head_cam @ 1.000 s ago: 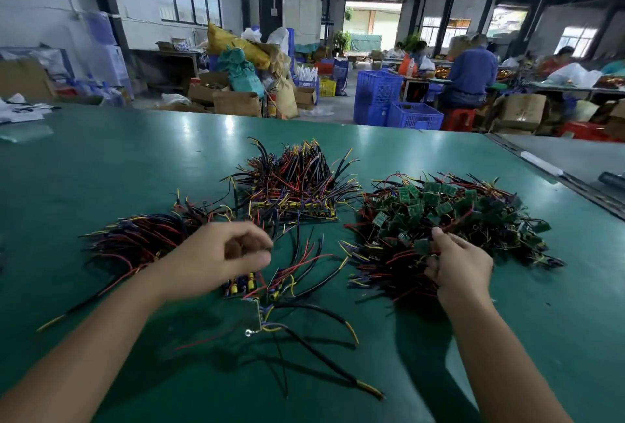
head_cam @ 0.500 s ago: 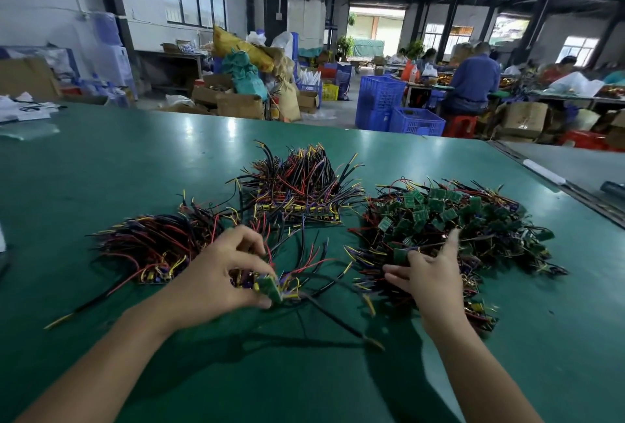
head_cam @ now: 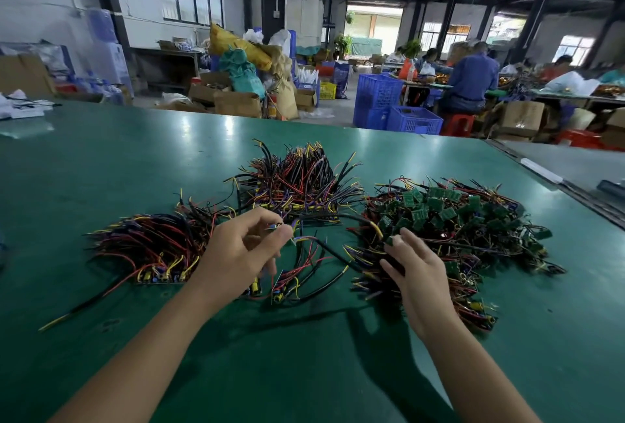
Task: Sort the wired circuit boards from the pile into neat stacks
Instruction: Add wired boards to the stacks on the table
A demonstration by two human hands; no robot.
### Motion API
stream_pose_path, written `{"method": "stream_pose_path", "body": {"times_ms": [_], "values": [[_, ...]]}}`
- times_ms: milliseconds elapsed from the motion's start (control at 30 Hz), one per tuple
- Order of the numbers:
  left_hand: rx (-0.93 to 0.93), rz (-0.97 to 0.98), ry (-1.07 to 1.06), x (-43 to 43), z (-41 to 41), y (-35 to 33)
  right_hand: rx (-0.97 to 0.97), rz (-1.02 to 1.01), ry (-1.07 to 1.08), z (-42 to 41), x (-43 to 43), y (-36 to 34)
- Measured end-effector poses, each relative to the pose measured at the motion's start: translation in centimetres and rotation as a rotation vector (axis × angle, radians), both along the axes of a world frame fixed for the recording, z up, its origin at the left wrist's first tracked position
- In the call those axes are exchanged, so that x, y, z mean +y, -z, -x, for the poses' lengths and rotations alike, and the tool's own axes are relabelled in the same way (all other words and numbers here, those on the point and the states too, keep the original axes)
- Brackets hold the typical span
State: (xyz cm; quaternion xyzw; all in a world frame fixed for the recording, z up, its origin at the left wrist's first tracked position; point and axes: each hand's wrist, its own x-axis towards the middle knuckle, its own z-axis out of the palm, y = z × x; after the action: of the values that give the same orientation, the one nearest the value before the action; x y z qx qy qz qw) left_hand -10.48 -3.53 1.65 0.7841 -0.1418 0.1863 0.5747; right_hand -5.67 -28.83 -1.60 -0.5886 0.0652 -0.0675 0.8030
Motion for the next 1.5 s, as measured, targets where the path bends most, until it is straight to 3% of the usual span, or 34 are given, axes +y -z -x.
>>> {"method": "stream_pose_path", "body": {"times_ms": [200,367,533,700,867,933,1000,1067,1133,1267,1333,1467,1500], "values": [[-0.022,0.104,-0.135,-0.6,0.0,1.0,-0.223,0.419,0.464,0.5,-0.5,-0.4],[-0.036,0.178,-0.162,-0.3,-0.5,1.9,-0.524,0.722,0.428,0.6,0.0,-1.3],[0.119,0.408,-0.079,-0.1,-0.9,2.5,-0.708,1.173,0.354,-1.1,-3.2,-2.9],[0.249,0.575,-0.077,0.2,-1.7,2.9,-0.723,1.418,0.078,-2.6,-8.4,-3.3],[0.318,0.589,-0.045,-0.8,-1.9,3.1,-0.357,1.665,-0.292,-4.1,-10.2,-2.4],[0.338,0.581,-0.018,-1.2,-1.7,3.3,-0.306,1.693,-0.288,-4.0,-10.1,-2.3],[0.35,0.585,-0.005,-1.5,-1.4,3.4,-0.412,1.715,-0.107,-3.4,-9.3,-2.4],[0.358,0.589,-0.003,-1.7,-1.3,3.3,-0.602,1.6,0.1,-2.4,-7.4,-2.7],[0.374,0.544,-0.011,-1.9,-1.2,3.2,-0.63,1.331,0.037,-1.1,-4.7,-3.2],[0.401,0.527,0.015,-2.3,-0.8,3.1,-0.262,0.845,-0.512,0.5,0.8,-2.7],[0.396,0.565,0.039,-2.5,-0.5,3.0,-0.16,0.647,-0.585,0.8,2.5,-1.7],[0.413,0.681,0.107,-2.8,-0.1,2.8,0.148,-0.04,-0.74,1.4,4.2,-0.8],[0.429,0.728,0.139,-2.9,-0.1,2.8,0.179,-0.098,-0.755,1.5,4.2,-0.9]]}}
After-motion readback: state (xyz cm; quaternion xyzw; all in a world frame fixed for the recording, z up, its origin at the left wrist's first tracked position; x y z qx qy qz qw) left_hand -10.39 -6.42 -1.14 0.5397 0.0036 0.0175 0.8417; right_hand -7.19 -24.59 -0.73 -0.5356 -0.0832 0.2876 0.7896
